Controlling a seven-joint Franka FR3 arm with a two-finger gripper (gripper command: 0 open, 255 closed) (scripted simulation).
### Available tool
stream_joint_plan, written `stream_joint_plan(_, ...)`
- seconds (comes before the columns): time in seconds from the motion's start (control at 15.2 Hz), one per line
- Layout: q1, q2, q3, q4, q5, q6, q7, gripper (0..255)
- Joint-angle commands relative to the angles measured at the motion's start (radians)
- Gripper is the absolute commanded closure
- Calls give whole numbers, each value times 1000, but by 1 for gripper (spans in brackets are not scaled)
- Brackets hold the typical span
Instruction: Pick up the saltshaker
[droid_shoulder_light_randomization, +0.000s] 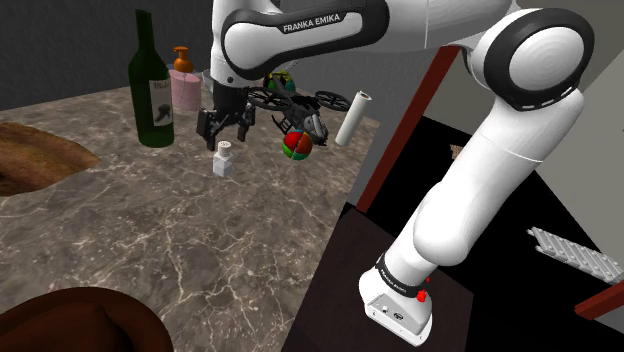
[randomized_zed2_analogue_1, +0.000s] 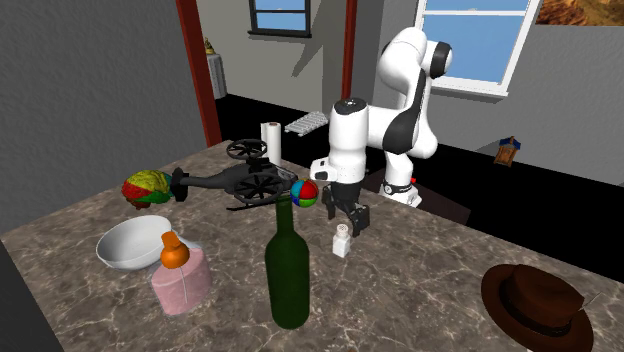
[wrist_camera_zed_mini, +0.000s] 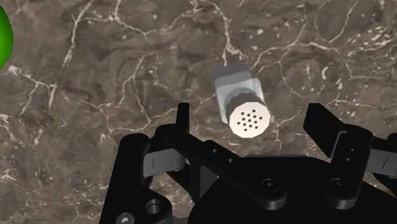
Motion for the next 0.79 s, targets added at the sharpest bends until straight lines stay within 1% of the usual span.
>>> stream_joint_plan(0.0, 2, 5, 2, -11, -1, 17, 5, 0)
stream_joint_plan(0.07, 2, 5, 2, -11, -1, 17, 5, 0)
stream_joint_plan(0.13, 2, 5, 2, -11, -1, 17, 4, 255)
stream_joint_plan(0.73, 2, 5, 2, -11, -1, 17, 5, 255)
